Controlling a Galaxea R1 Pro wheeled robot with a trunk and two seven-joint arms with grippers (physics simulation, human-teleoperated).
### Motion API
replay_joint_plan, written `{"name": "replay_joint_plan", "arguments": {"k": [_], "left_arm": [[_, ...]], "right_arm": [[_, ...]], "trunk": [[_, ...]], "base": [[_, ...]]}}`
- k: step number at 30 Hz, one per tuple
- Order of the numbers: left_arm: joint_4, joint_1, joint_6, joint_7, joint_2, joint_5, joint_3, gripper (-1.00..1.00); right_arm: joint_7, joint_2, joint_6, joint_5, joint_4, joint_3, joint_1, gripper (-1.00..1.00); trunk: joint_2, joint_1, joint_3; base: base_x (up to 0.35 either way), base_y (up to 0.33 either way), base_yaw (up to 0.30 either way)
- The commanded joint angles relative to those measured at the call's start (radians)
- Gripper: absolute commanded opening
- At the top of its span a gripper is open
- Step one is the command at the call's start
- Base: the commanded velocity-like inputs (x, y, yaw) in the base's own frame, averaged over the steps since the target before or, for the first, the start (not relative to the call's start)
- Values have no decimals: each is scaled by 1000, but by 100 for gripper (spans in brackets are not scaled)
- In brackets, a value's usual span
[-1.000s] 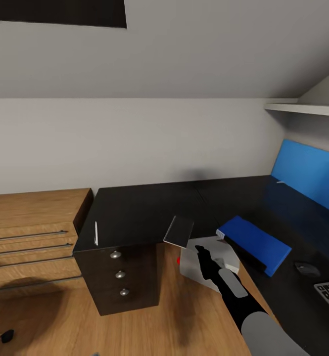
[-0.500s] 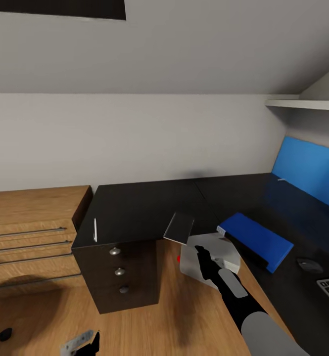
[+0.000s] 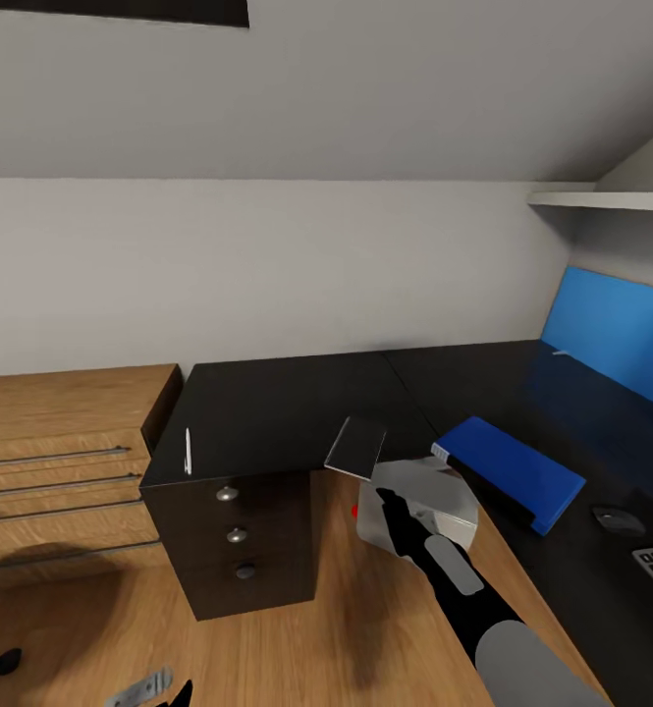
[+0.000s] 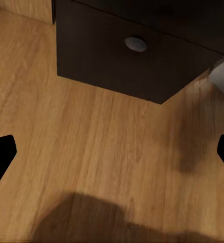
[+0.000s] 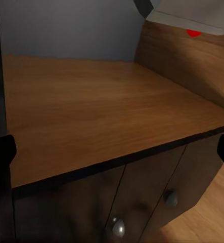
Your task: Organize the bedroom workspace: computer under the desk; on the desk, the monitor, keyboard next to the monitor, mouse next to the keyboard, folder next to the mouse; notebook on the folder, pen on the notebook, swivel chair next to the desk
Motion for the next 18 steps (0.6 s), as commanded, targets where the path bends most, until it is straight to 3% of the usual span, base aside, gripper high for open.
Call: {"name": "replay_joint_plan", "arguments": {"k": [1, 11, 18], "left_arm": [[5, 0, 3, 6, 1, 5, -2, 100], [103, 0, 0, 3, -1, 0, 2, 100], [114, 0, 0, 3, -3, -1, 0, 100]], "right_arm": [[-3, 0, 1, -6, -2, 3, 0, 100], [15, 1, 1, -6, 6, 11, 0, 100], [141, -1, -2, -5, 15, 87, 0, 100]], "trunk": [[0, 0, -1], [0, 0, -1], [0, 0, -1]], "base": [[0, 0, 0], [0, 0, 0], [43, 0, 0]]}}
